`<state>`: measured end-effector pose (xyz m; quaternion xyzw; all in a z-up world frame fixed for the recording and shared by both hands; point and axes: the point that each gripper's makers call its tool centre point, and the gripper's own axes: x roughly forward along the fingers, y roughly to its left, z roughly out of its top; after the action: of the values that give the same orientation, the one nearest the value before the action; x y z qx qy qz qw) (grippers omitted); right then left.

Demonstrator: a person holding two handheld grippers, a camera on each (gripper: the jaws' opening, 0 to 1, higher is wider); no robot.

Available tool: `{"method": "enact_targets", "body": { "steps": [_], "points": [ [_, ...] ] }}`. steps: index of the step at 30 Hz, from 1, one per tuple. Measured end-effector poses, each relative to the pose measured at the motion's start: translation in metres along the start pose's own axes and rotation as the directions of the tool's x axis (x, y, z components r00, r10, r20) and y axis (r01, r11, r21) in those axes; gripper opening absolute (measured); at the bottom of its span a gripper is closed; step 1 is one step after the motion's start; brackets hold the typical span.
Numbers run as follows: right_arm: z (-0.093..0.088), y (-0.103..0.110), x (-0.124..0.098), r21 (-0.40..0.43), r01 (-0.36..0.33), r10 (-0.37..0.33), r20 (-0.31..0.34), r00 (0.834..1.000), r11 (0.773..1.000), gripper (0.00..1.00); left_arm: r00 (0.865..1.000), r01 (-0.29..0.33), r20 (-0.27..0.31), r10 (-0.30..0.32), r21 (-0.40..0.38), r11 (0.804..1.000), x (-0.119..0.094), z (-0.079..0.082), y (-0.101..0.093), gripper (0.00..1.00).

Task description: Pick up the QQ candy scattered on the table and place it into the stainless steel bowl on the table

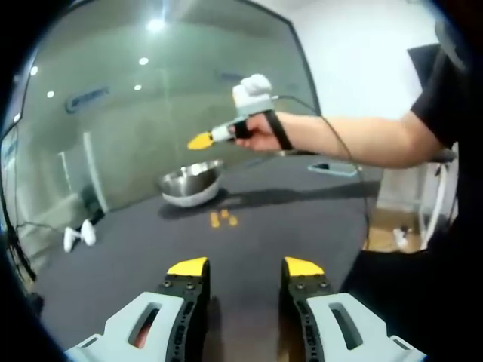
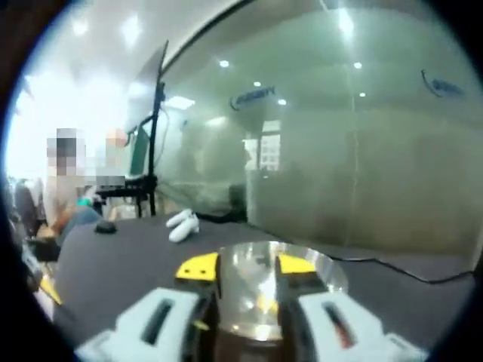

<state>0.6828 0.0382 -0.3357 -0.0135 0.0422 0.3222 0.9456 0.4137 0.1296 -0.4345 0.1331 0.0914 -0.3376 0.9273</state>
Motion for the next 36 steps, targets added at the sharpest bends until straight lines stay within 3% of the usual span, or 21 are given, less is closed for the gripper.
{"method": "enact_targets", "body": {
  "steps": [5,10,17,20,24,30,33,34,36],
  "points": [
    [-0.004,0.0,-0.008,-0.008,-0.003,0.003,-0.006,1.0,1.0,0.27,1.0,-0.002,-0.004,0.002,-0.003,1.0,0.001,0.0,0.0,0.39],
    [-0.016,0.015,-0.03,-0.047,-0.045,0.043,-0.031,0.999,0.998,0.27,1.0,-0.008,-0.003,0.008,-0.011,1.0,0.002,0.0,0.002,0.4],
    [-0.046,0.036,-0.069,0.013,-0.13,0.131,-0.062,0.989,0.991,0.27,1.0,-0.009,0.001,0.009,-0.019,1.0,0.004,-0.001,0.005,0.4],
    [-0.068,0.047,-0.086,0.128,-0.169,0.18,-0.083,0.98,0.977,0.26,1.0,-0.005,0.006,0.005,-0.014,1.0,0.004,0.0,0.005,0.4],
    [-0.088,0.049,-0.104,0.012,-0.171,0.171,-0.115,0.979,0.985,0.26,1.0,-0.006,0.01,0.006,-0.011,1.0,0.007,0.001,0.005,0.4],
    [-0.099,0.066,-0.128,0.058,-0.213,0.218,-0.095,0.971,0.975,0.23,1.0,-0.005,0.011,0.005,-0.005,1.0,0.009,0.002,0.004,0.4],
    [-0.104,0.079,-0.135,0.002,-0.243,0.242,-0.108,0.964,0.97,0.24,1.0,-0.011,0.015,0.011,-0.006,1.0,0.009,0.002,0.005,0.39],
    [-0.108,0.073,-0.126,-0.021,-0.253,0.249,-0.12,0.961,0.967,0.24,1.0,-0.012,0.017,0.012,-0.008,1.0,0.009,0.003,0.006,0.39],
    [-0.112,0.077,-0.128,-0.027,-0.259,0.254,-0.13,0.958,0.965,0.24,1.0,-0.016,0.019,0.016,-0.007,1.0,0.009,0.004,0.006,0.39]
  ]
}}
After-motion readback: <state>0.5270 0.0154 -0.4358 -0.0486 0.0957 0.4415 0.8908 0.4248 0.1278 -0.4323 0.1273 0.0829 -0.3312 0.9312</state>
